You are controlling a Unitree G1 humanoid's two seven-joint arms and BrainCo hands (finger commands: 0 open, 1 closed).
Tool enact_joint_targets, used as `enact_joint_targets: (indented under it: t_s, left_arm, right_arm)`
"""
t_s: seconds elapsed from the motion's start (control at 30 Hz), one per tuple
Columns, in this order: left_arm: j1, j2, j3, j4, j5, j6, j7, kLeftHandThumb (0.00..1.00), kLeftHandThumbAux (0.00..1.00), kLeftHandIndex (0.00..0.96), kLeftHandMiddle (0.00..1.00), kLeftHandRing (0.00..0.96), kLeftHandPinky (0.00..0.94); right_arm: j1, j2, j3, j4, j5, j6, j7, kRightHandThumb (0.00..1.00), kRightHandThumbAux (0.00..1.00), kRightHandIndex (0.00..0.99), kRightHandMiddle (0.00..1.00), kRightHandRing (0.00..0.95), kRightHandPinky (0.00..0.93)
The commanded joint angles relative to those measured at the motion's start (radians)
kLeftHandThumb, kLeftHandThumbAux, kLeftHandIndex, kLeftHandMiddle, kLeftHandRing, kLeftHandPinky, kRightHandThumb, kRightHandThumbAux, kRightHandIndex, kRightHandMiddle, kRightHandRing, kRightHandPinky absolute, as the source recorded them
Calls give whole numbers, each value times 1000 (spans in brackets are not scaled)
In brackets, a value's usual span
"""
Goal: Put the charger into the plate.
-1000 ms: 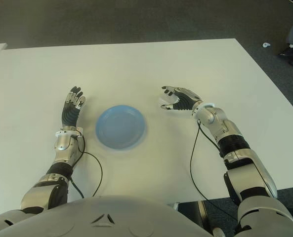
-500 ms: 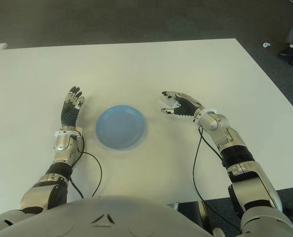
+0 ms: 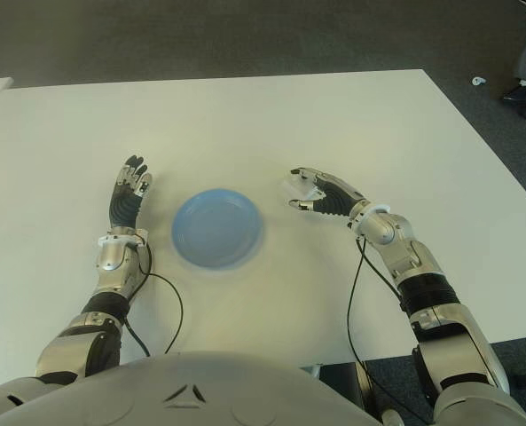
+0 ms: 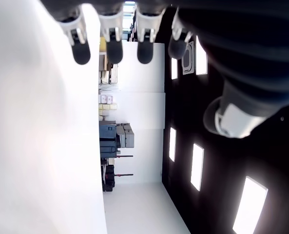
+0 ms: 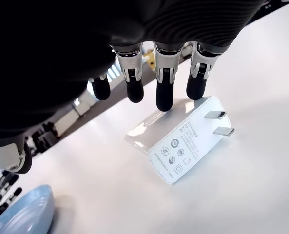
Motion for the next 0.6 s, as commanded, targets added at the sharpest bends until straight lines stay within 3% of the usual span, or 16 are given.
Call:
enact_joint_targets:
  t_s: [0.03,0.6]
  left_arm:
    - [136,-24,9,109,-16,56,-12,0,540,0,85,88,113]
    - [131,-21,9,108,-19,65,-12,0,543,0,86,89,116]
  right_arm:
    - [94,10,13,-18,2,27,44,0,437,0,56,94,131]
    - [188,20,-30,-145,42,49,56,0,516,0,40,86,144]
